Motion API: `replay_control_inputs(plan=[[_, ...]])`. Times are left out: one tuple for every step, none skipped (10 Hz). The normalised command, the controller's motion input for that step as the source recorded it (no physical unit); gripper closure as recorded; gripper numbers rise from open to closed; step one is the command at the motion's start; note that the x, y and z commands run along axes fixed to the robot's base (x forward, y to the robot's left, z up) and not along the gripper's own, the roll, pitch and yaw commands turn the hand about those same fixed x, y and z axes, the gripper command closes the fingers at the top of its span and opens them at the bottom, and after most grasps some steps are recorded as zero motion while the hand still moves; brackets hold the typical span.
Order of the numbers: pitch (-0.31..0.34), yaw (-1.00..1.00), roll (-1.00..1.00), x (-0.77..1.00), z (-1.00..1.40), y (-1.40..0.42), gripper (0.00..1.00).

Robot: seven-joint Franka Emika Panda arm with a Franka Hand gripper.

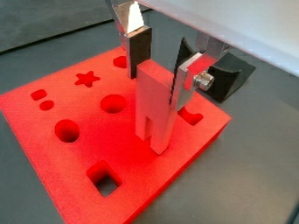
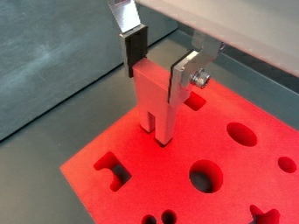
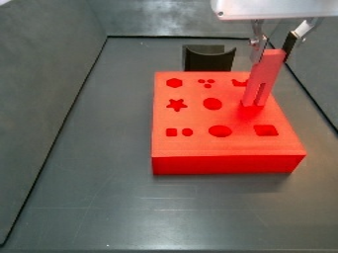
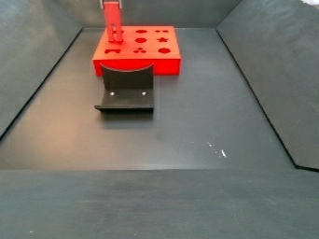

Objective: Insert the double-square object.

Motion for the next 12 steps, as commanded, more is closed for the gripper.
replay_control_inputs(plan=[[0.011,0.15,0.0,0.13,-0.19,0.05,1.0],[0.003,0.11,0.0,0.05,-0.21,0.04,1.0],[0.0,0.01,0.0,0.0,-0.28,0.0,1.0],[0.0,0.0,0.0,0.0,-0.37,-0.07,1.0],[0.01,0.0,0.0,0.0,-0.45,-0.09,1.0],[0.029,-0.06,0.11,0.0,-0.59,-0.04,1.0],[0.0,-0.09,0.13,0.02,-0.87,-0.08,1.0],[-0.083,-0.06,0.11,0.02,-0.94,-0.03,1.0],[-0.097,-0.04,0.08,0.03,-0.82,0.0,1.0],[-0.101,-0.04,0.06,0.0,-0.74,0.0,1.0],[-0.02,0.0,0.0,0.0,0.0,0.0,1.0],[0.0,0.0,0.0,0.0,0.0,0.0,1.0]])
